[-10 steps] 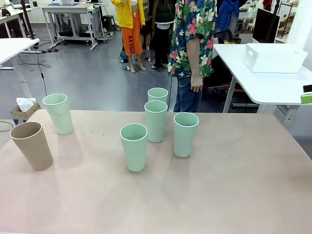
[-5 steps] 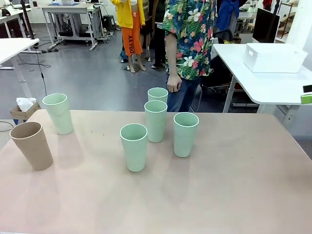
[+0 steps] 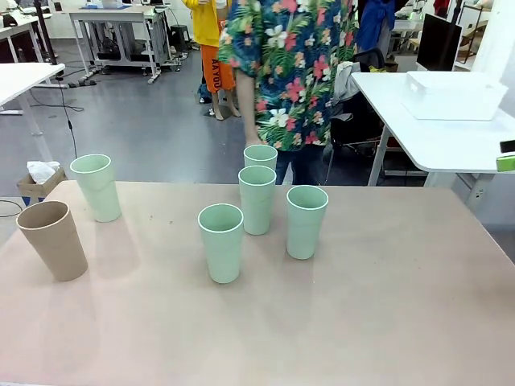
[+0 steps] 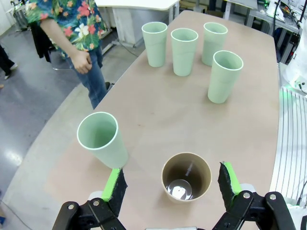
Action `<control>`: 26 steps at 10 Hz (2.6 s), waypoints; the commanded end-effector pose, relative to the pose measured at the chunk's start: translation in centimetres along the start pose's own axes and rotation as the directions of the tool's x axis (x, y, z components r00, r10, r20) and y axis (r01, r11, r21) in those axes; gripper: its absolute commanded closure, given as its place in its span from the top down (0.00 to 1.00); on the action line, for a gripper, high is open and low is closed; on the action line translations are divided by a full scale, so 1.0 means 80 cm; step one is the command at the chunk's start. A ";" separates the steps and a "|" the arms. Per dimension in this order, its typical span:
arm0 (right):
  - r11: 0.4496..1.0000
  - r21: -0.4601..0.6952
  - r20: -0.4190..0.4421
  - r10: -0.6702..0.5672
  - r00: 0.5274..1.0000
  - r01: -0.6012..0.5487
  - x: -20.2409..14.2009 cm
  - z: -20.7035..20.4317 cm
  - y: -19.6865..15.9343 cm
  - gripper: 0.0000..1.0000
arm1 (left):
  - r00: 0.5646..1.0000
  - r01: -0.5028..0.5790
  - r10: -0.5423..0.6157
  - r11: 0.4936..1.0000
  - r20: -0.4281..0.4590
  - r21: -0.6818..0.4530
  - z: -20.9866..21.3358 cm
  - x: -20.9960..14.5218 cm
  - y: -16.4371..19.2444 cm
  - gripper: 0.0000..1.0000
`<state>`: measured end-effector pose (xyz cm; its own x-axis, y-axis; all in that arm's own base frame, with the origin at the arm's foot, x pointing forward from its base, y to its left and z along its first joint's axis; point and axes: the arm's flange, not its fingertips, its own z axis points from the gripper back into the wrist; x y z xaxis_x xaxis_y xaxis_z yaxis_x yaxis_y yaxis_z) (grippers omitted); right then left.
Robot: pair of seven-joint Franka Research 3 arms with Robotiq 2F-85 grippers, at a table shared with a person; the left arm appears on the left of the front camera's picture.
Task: Stack the cups and store them in the basket.
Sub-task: Pick up two Reusable plastic cups , one in each hand.
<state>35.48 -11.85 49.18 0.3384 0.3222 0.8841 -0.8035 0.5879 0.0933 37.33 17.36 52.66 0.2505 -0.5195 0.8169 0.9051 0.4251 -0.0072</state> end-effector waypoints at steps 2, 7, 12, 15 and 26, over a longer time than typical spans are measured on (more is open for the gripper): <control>1.000 0.001 0.032 0.025 0.999 -0.025 0.002 -0.002 -0.005 1.00 | 1.000 0.008 -0.008 1.000 0.014 -0.004 0.001 0.000 0.000 1.00; 1.000 0.001 0.032 0.025 0.999 -0.025 0.002 -0.002 -0.005 1.00 | 1.000 0.008 -0.008 1.000 0.014 -0.004 0.001 0.000 0.000 1.00; 1.000 0.001 0.032 0.025 0.999 -0.025 0.002 -0.002 -0.005 1.00 | 1.000 0.008 -0.008 1.000 0.014 -0.004 0.001 0.000 0.000 1.00; 1.000 0.001 0.032 0.025 0.999 -0.025 0.002 -0.002 -0.005 1.00 | 1.000 0.008 -0.008 1.000 0.014 -0.004 0.001 0.000 0.000 1.00; 1.000 0.001 0.032 0.025 0.999 -0.025 0.002 -0.002 -0.005 1.00 | 1.000 0.008 -0.008 1.000 0.014 -0.004 0.001 0.000 0.000 1.00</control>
<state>35.38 -11.94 49.17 0.3382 0.3212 0.8846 -0.8054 0.5850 0.0955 37.33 17.36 52.66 0.2505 -0.5195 0.8169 0.9051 0.4250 -0.0072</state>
